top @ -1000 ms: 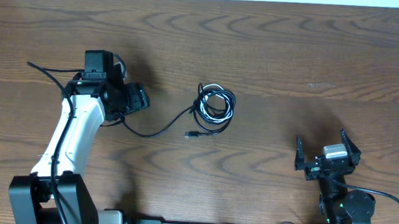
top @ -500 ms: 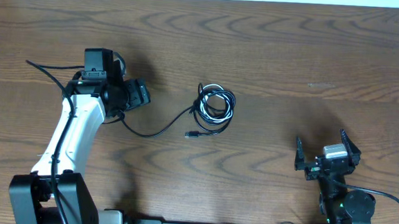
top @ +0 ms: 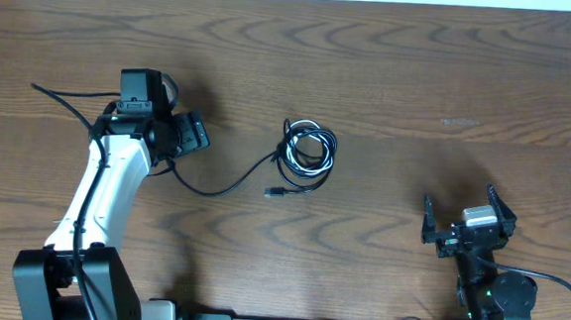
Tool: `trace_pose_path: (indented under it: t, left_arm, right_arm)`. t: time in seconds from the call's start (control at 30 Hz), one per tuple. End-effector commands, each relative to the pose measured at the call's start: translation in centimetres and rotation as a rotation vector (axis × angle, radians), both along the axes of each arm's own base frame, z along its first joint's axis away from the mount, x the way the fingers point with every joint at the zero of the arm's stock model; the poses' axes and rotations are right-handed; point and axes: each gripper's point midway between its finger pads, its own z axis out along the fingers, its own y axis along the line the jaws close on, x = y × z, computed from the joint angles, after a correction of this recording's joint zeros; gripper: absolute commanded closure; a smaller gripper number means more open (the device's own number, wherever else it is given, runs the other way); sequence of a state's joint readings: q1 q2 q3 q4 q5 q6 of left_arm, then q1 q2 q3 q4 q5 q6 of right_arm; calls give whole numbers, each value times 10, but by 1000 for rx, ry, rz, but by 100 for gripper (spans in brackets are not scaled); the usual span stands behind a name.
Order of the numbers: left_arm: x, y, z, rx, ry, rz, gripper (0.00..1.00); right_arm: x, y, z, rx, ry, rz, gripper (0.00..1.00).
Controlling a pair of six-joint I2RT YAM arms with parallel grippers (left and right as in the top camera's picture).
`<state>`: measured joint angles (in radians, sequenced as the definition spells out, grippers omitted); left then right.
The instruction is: Untangle cables
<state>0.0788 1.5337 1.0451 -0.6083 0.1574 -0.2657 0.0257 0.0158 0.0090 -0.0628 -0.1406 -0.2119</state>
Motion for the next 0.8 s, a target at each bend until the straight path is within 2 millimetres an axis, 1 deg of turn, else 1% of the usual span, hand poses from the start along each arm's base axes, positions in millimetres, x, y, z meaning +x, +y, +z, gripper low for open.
trace_pose_path:
  t: [0.0, 0.7, 0.77]
  left_arm:
    - [6, 5, 6, 13, -21, 14, 14]
    - [6, 5, 6, 13, -21, 13, 15]
    - [6, 7, 6, 27, -21, 19, 15]
  right_arm:
    - [0, 1, -1, -3, 1, 6, 1]
    - [0, 1, -1, -3, 2, 6, 1]
    - [0, 1, -1, -3, 1, 6, 1]
